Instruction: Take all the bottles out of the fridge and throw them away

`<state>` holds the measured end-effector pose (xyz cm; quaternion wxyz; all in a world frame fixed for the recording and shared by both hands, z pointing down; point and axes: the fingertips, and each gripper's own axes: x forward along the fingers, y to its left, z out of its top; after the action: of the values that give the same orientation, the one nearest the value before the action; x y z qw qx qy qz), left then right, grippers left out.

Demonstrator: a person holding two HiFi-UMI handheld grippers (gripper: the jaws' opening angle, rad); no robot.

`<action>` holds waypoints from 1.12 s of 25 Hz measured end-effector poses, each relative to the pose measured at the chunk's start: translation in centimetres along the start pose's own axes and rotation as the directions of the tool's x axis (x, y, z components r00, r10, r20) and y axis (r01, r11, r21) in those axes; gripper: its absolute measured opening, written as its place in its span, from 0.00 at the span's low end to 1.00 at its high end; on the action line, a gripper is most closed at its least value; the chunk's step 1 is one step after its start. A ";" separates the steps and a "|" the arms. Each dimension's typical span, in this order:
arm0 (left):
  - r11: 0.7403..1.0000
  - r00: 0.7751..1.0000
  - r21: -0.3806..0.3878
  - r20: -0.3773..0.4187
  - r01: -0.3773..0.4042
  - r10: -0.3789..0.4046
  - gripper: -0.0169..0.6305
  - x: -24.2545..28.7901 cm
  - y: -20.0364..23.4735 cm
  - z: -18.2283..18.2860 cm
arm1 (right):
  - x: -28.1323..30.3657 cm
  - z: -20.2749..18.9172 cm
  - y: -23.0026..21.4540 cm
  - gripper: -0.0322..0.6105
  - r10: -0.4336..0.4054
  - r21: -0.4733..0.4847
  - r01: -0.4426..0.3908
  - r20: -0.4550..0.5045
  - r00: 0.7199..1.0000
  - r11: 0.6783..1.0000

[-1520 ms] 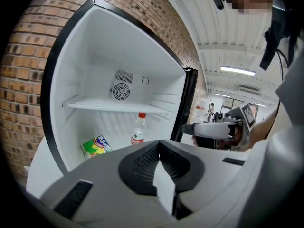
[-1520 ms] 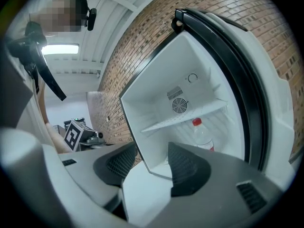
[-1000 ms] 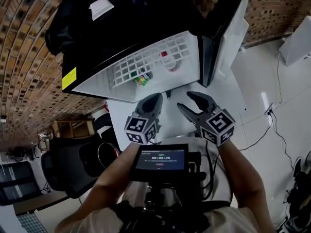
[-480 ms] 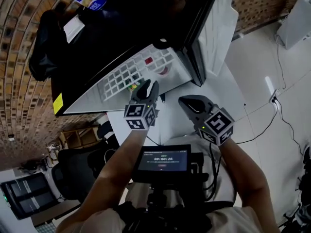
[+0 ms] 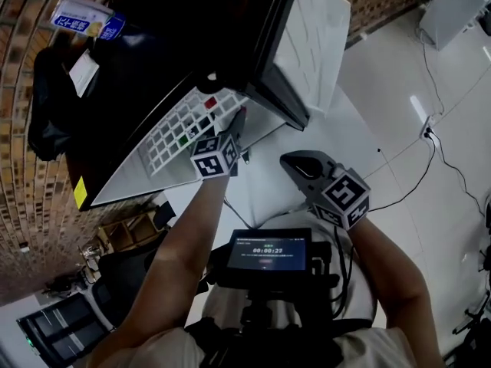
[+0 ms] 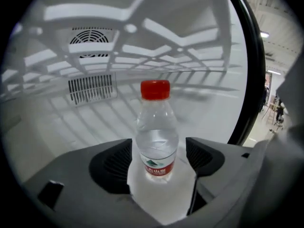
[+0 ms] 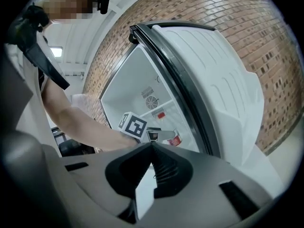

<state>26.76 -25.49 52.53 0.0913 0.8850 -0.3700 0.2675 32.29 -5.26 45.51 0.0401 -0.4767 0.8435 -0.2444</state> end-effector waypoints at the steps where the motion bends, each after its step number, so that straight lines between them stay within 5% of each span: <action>1: 1.000 1.000 0.021 0.000 -0.017 0.017 0.59 0.3 0.2 0.1 | -0.2 -0.1 -0.1 0.06 -0.008 0.004 0.008 0.002 1.000 1.000; 3: 0.998 0.999 0.041 0.007 -0.053 0.052 0.51 0.5 0.4 0.2 | -0.9 -0.3 -0.3 0.06 -0.026 0.015 0.026 0.005 1.000 1.000; 12: 0.999 0.999 0.034 -0.034 -0.024 0.025 0.47 -2.5 -1.1 -1.6 | -1.5 -0.6 0.3 0.06 -0.026 0.024 0.026 0.006 1.000 0.999; 19: 0.999 1.000 -0.046 -0.009 0.020 -0.021 0.47 -8.8 -2.4 -3.7 | 0.1 -0.8 2.6 0.06 0.046 0.005 -0.046 -0.015 0.999 0.999; 28: 0.980 1.000 -0.197 0.022 -0.012 0.017 0.47 -18.6 -0.3 -7.8 | 4.2 -2.3 8.5 0.06 0.201 -0.032 -0.204 -0.093 0.975 0.978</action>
<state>12.97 -11.24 49.07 0.1720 0.8720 -0.4019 0.2201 22.60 -4.22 44.41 0.0173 -0.3776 0.8935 -0.2425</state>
